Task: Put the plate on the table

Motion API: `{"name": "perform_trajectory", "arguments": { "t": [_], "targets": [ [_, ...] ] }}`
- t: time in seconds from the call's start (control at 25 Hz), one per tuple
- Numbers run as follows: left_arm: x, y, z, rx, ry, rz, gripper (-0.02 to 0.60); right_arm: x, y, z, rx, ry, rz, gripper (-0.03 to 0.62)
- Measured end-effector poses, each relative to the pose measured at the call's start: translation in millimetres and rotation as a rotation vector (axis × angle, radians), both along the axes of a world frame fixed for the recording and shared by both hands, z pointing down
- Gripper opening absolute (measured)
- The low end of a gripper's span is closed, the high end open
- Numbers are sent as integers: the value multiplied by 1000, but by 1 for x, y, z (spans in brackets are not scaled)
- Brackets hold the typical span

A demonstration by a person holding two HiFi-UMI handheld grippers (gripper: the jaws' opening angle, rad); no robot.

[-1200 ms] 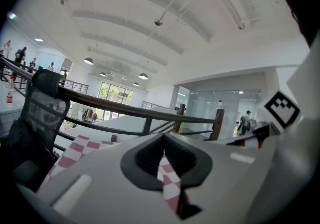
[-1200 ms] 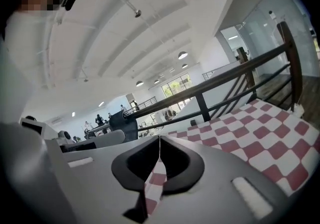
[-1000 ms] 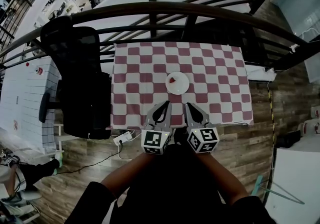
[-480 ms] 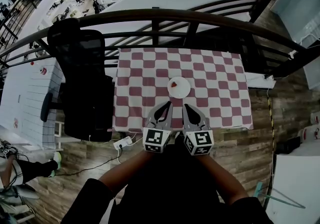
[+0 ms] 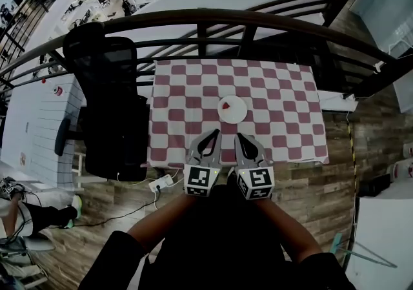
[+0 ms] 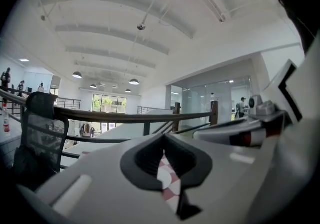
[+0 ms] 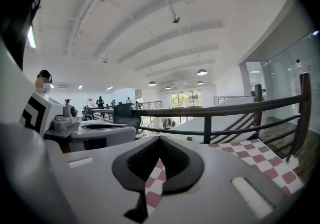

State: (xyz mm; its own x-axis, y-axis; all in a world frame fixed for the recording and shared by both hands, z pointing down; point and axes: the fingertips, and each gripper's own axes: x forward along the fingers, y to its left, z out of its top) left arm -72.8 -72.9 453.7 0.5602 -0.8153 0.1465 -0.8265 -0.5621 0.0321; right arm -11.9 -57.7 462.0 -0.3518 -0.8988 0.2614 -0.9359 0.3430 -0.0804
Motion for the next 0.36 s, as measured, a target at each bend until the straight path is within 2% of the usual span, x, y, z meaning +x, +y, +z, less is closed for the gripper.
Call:
{"name": "perform_trajectory", "arguments": {
  "t": [0.36],
  "targets": [
    [7, 19, 6, -14, -15, 32, 8, 1, 13, 2, 1, 17, -5, -3]
  ]
}}
